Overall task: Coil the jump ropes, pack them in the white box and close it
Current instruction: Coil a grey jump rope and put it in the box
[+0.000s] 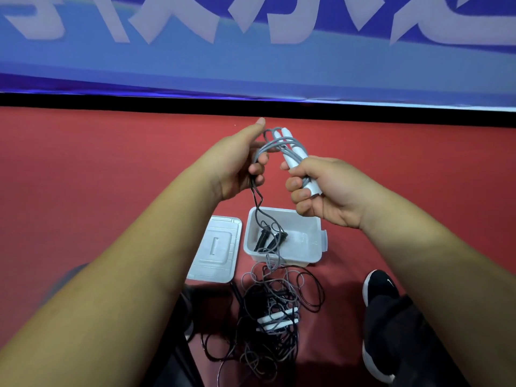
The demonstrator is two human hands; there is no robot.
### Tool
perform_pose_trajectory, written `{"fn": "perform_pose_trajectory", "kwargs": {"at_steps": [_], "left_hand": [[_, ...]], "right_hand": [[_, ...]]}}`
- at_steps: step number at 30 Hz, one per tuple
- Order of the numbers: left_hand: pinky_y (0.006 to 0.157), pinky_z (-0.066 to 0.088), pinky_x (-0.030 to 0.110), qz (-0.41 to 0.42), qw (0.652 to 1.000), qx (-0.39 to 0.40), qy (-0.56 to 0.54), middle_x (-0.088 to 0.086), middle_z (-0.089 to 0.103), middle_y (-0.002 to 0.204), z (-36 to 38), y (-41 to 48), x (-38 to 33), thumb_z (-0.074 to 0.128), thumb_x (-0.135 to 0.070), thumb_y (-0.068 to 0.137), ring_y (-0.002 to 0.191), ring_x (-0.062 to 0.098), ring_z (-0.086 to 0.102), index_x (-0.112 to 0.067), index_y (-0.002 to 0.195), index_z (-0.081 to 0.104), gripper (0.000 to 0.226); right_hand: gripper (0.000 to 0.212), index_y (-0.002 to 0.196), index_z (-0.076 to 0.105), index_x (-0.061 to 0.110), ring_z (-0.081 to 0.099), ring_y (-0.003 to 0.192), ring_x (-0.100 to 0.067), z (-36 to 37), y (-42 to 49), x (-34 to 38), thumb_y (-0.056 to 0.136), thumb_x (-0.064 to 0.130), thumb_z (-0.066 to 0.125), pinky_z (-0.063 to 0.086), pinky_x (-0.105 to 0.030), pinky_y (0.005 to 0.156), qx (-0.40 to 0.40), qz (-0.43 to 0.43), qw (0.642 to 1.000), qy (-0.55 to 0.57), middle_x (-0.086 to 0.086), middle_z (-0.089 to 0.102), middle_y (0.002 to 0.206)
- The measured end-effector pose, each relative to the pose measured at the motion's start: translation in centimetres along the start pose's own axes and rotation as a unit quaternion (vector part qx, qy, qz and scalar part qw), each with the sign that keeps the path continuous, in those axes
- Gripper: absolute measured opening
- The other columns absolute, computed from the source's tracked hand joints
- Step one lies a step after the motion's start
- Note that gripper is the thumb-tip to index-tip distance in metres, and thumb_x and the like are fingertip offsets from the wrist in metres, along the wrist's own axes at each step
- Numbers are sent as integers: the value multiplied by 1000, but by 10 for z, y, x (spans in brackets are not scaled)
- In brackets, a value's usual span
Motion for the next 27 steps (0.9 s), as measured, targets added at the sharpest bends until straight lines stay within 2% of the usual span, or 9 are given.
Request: {"fn": "perform_pose_trajectory", "kwargs": {"at_steps": [3,7,10,13,15,17,20,23,27], "left_hand": [[52,45,24,0,1000,8,7,-1,62,69,1,2,3,51,-47,106,47,10,43,-9,118,61,41],[59,51,28,32,995,43,88,6,71,82,6,-2,2,55,-22,107,58,13,56,-11,105,65,16],[63,53,26,50,986,91,127,8,70,81,9,-6,3,54,-13,107,64,15,60,-12,100,67,14],[63,53,26,69,980,127,137,8,69,81,10,-9,1,53,-13,108,64,15,60,-12,100,65,14],[62,52,24,75,975,153,144,8,68,81,11,-11,0,54,-13,108,62,15,58,-12,100,65,13],[62,52,24,78,965,178,175,7,68,81,13,-14,2,54,-14,108,62,14,57,-10,101,65,13],[63,51,24,81,952,211,206,8,68,84,17,-17,4,54,-13,108,62,13,56,-8,102,65,14],[62,51,23,91,952,200,212,7,69,84,14,-16,1,54,-12,107,62,12,55,-9,100,65,14],[66,53,25,91,949,178,245,8,71,87,3,-10,2,56,-11,107,66,13,59,-6,106,66,11]], "right_hand": [[20,118,56,14,33,52,-9,-6,5,2,101,7,50,31,-21,45,-39,-20,998,38,0,44,69],[11,109,51,17,26,49,-5,-11,9,7,102,9,48,24,-18,36,-56,-33,991,117,4,40,69],[9,107,48,20,22,49,-3,-12,6,12,101,16,53,23,-16,33,-19,-32,984,176,6,36,71],[35,110,52,21,20,50,-3,-11,2,16,91,40,74,21,-14,34,-1,-39,984,173,6,34,70],[52,107,56,20,19,49,-3,-13,4,15,80,56,81,21,-13,36,-33,-38,986,157,6,34,68],[56,108,58,19,20,47,-4,-17,8,11,81,62,81,22,-14,36,-75,-39,985,149,5,34,66],[41,107,60,16,19,47,-5,-29,13,7,94,52,74,21,-16,36,-122,-40,982,138,2,34,67],[23,110,58,17,14,49,-4,-33,13,7,100,37,64,19,-15,35,-110,-16,982,152,3,33,66],[28,112,55,13,21,45,-4,-30,12,8,100,36,67,24,-15,36,-94,-10,985,147,5,34,64]]}}
Point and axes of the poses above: each hand's wrist, its own y-axis towards the middle knuckle, its own z-axis out of the palm, x = y × z, the point moved 4 cm from there along y, towards the middle knuckle
